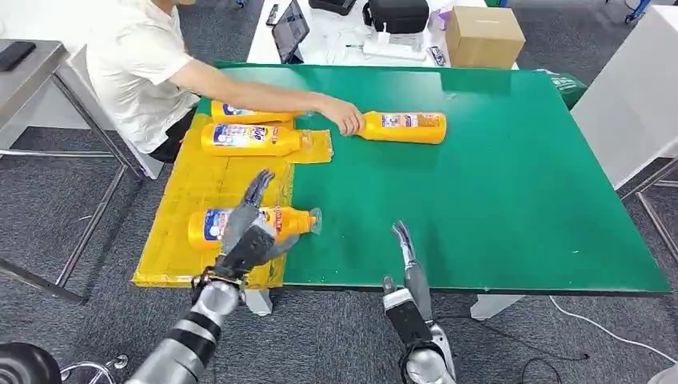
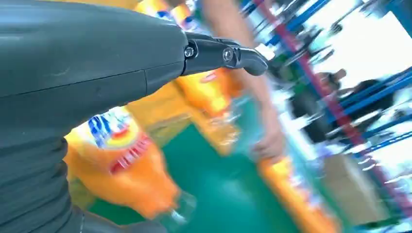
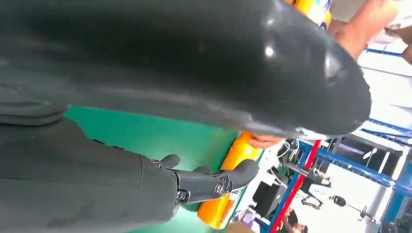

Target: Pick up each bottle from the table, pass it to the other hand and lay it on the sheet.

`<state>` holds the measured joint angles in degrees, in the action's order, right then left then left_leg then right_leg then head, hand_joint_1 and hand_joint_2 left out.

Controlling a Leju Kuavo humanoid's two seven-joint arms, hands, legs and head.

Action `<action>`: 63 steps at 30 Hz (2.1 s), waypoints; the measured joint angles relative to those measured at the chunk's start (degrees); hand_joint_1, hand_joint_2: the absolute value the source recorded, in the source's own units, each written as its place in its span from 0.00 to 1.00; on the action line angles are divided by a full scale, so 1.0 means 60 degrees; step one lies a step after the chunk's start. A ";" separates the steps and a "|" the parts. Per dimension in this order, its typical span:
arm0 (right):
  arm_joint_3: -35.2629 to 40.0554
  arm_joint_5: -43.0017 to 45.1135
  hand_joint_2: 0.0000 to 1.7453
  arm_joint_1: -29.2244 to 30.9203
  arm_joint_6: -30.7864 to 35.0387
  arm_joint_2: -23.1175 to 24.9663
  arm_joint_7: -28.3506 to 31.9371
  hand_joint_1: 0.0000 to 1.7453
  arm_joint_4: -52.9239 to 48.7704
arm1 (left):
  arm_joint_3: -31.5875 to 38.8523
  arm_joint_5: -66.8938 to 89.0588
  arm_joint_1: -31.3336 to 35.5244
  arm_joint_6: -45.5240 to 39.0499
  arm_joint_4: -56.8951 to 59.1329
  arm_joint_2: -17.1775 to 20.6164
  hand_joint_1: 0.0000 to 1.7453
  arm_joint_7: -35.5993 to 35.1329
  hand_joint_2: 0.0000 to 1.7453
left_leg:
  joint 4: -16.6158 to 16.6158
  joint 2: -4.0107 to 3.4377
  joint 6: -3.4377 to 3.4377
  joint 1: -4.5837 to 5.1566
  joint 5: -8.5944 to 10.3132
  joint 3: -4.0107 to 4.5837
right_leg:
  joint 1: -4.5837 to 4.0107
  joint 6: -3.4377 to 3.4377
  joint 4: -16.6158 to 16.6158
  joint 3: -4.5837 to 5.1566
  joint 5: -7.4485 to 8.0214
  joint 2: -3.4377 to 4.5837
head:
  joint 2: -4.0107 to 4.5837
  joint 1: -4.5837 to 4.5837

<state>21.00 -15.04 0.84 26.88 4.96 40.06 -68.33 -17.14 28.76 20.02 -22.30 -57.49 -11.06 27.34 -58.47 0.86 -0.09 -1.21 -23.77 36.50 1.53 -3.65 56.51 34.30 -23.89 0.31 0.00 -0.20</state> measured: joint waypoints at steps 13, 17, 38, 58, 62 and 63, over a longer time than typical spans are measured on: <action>-0.1350 -0.8078 1.00 0.0020 0.2120 -0.0262 -0.0812 0.00 0.0164 | -0.1799 -0.3203 -0.1277 -0.1176 -0.2454 -0.0251 0.00 0.0168 1.00 | 0.0000 -0.0001 0.0002 0.0004 -0.0005 0.0003 | 0.0004 -0.0001 -0.0006 0.0005 0.0001 0.0001 | 0.0000 0.0007; -0.3262 -0.9732 1.00 0.0253 0.2124 -0.0295 -0.0980 0.00 0.0291 | -0.2392 -0.3489 -0.1565 -0.1052 -0.2454 -0.0291 0.00 0.0313 1.00 | -0.0001 0.0013 0.0006 0.0008 -0.0004 0.0015 | 0.0013 -0.0002 -0.0010 0.0002 0.0001 -0.0018 | 0.0000 0.0000; -0.2794 -0.9985 1.00 0.2423 0.2153 -0.1625 -0.3348 0.00 0.3068 | -0.3565 -0.2798 -0.1538 -0.0138 -0.2552 -0.0178 0.00 -0.0408 1.00 | -0.0001 0.0010 0.0008 0.0003 -0.0002 0.0011 | 0.0002 -0.0003 -0.0007 0.0005 0.0003 -0.0017 | 0.0000 0.0007; -0.1392 -0.8987 1.00 0.4045 0.0399 -0.1381 -0.4691 0.00 0.5366 | -0.3715 -0.3100 -0.1342 0.0277 -0.2526 -0.0178 0.00 -0.0816 1.00 | -0.0001 -0.0026 0.0008 0.0002 -0.0006 -0.0038 | 0.0001 -0.0002 -0.0009 -0.0024 0.0004 0.0011 | 0.0000 0.0007; -0.1012 -0.8972 1.00 0.4382 -0.0209 -0.1406 -0.5173 0.00 0.5530 | -0.3729 -0.3104 -0.1330 0.0551 -0.2530 -0.0156 0.00 -0.1141 1.00 | -0.0001 -0.0047 0.0014 0.0004 -0.0022 -0.0086 | 0.0002 0.0001 -0.0015 -0.0063 0.0002 0.0011 | 0.0000 0.0007; -0.0886 -0.8972 1.00 0.4443 -0.0375 -0.1428 -0.5267 0.00 0.5530 | -0.3729 -0.3114 -0.1331 0.0630 -0.2530 -0.0156 0.00 -0.1227 1.00 | -0.0001 -0.0047 0.0014 0.0005 -0.0020 -0.0087 | 0.0002 0.0004 -0.0015 -0.0062 0.0006 0.0011 | 0.0000 0.0007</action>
<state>15.69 -68.87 27.49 24.64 -3.61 8.46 -35.15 -39.52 10.08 12.03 -18.51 -72.67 -12.00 19.98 -58.48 0.58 0.00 -1.19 -23.89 35.98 1.54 -3.62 56.42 33.93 -23.85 0.38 0.00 -0.15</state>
